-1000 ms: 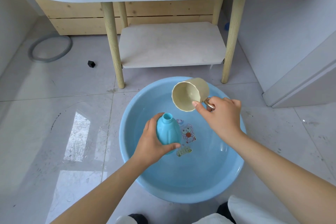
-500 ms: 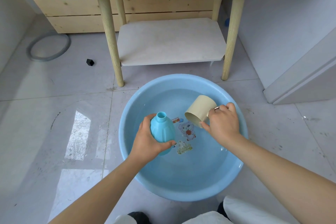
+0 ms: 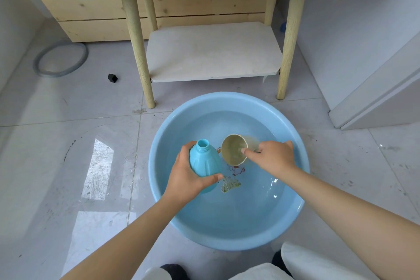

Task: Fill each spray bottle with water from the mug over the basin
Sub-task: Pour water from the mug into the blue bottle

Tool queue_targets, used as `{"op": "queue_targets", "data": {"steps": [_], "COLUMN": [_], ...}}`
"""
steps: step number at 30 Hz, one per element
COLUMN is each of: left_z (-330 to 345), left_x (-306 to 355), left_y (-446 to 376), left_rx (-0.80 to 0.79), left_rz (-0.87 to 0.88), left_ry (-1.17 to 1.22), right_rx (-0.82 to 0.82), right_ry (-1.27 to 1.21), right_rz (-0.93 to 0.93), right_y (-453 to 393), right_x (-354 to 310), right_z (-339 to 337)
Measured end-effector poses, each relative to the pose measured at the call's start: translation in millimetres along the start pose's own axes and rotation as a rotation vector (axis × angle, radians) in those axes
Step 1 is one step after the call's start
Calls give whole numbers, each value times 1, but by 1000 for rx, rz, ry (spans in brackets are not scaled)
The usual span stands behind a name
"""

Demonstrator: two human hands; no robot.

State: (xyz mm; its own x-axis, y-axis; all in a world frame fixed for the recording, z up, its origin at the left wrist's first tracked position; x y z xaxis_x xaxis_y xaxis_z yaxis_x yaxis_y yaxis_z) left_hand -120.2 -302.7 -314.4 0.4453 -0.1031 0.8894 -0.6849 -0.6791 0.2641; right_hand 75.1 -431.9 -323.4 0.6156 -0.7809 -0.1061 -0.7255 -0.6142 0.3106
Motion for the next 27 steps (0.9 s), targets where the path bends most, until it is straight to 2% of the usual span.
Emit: {"op": "queue_targets", "data": {"steps": [5, 9, 18, 27], "left_z": [-1, -1, 2, 8], "left_x": [1, 2, 7, 12], "left_y": [0, 0, -2, -3], "left_rx": [6, 3, -16, -52], "left_rz": [9, 19, 53, 82], "left_ry": [4, -5, -37, -71], "right_rx": [-165, -145, 131, 545], "right_ry": [-524, -693, -716, -403], "right_rz": [214, 220, 49, -249], "right_y": [1, 3, 13, 33], "right_x": [19, 19, -1, -35], "right_z": [12, 6, -53, -95]}}
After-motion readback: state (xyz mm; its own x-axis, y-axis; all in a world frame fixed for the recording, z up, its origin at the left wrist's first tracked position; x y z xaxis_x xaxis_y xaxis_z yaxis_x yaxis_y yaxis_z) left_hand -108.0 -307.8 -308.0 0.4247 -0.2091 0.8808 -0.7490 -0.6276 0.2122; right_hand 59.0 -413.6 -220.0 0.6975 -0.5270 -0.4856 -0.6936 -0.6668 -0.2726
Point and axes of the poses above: each hand's wrist, its own y-axis away from the middle knuckle, its own z-axis out of the palm, x = y × z, the point moved 8 cm from there along -y, towards the middle knuckle, and after that the axes turned 5 degrees about y, right-handed, at the moved point
